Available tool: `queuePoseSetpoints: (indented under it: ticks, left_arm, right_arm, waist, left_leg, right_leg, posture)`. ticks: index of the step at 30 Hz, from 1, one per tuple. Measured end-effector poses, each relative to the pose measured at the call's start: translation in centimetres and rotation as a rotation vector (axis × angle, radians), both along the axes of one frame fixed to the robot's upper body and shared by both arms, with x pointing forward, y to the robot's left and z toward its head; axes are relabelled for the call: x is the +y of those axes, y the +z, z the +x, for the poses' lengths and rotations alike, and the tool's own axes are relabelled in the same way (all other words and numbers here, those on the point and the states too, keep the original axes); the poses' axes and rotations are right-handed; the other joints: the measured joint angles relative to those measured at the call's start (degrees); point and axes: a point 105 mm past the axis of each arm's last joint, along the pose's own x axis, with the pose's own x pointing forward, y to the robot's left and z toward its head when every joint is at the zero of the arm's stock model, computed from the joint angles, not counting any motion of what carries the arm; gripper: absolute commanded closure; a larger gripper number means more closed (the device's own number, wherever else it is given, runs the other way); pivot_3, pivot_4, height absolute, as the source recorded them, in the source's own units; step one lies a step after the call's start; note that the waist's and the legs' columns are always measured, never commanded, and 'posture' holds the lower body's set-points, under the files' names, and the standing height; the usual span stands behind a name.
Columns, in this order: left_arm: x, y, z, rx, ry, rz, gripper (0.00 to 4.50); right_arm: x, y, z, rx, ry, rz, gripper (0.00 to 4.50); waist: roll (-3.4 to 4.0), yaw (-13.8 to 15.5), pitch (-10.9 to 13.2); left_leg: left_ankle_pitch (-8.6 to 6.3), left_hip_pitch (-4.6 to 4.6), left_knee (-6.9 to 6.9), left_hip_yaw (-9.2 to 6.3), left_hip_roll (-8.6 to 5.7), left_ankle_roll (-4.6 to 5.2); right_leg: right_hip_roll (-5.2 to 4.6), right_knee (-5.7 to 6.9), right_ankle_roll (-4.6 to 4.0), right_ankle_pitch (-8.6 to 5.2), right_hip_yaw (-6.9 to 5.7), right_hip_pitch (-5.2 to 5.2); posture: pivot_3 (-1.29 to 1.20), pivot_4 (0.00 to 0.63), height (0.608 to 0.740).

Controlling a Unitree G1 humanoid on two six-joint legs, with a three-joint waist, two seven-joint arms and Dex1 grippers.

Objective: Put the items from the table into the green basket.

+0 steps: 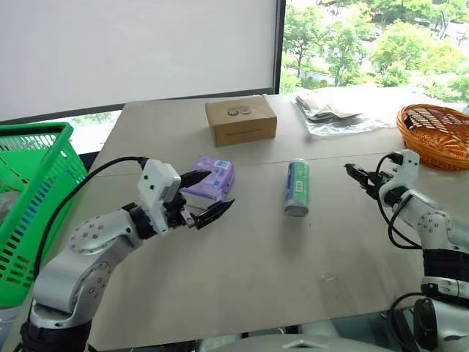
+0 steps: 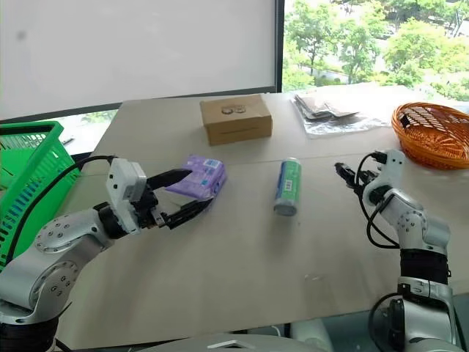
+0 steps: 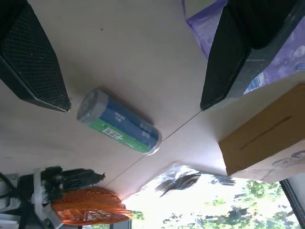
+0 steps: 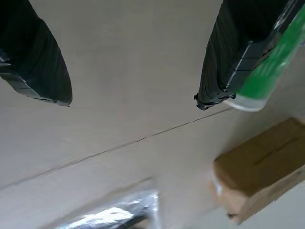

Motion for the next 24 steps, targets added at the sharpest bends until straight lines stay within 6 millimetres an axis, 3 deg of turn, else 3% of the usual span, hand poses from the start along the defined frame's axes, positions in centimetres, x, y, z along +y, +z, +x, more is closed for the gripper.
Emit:
queuePoseSetpoints:
  ticks: [4, 10, 13, 18, 24]
  left_arm:
    - [2.4, -1.8, 2.1, 0.031, 0.210, 0.072, 0.00]
    - [3.9, -5.3, 3.4, 0.084, 0.400, 0.209, 0.00]
    - [3.4, -6.6, 3.9, 0.105, 0.432, 0.216, 0.00]
    - [2.1, -7.5, 6.7, 0.155, 0.584, 0.033, 0.00]
    - [2.3, -8.5, 7.5, 0.239, 0.670, -0.062, 0.00]
  right_arm:
    - [2.6, 2.3, -4.0, -0.214, 0.345, -0.126, 0.03]
    - [3.0, 2.9, -7.7, -0.182, 0.642, -0.177, 0.03]
    - [3.4, 3.4, -8.3, -0.177, 0.699, -0.149, 0.03]
    - [3.6, 3.6, -8.2, -0.190, 0.707, -0.138, 0.03]
    - [3.4, 2.8, -8.5, -0.182, 0.693, -0.142, 0.03]
  waist:
    - [-0.06, 0.22, 0.01]
    - [-0.20, 0.06, 0.08]
    - [-0.30, 0.26, 0.10]
    - [-0.29, 1.77, 0.04]
    - [-0.25, 1.75, -0.01]
  left_leg:
    - [0.00, -0.01, 0.03, -0.09, 0.03, 0.00]
    - [0.00, 0.00, 0.08, 0.00, 0.04, 0.00]
    - [0.00, 0.00, 0.10, -0.05, 0.06, -0.01]
    - [0.00, -0.06, 0.42, -0.19, 0.06, -0.01]
    - [0.00, -0.02, 0.49, -0.15, 0.03, -0.01]
  right_leg:
    - [0.05, 0.01, 0.02, 0.01, -0.12, 0.02]
    - [0.00, 0.02, -0.06, -0.03, -0.04, 0.02]
    - [0.02, 0.05, -0.14, -0.07, -0.10, 0.03]
    - [0.03, 0.19, 0.01, 0.03, -0.26, 0.10]
    - [0.04, 0.25, 0.02, 0.03, -0.22, 0.14]
  posture:
    - [0.14, 0.017, 0.740]
    - [0.14, 0.017, 0.740]
    - [0.14, 0.022, 0.740]
    - [0.13, 0.021, 0.740]
    - [0.12, 0.022, 0.740]
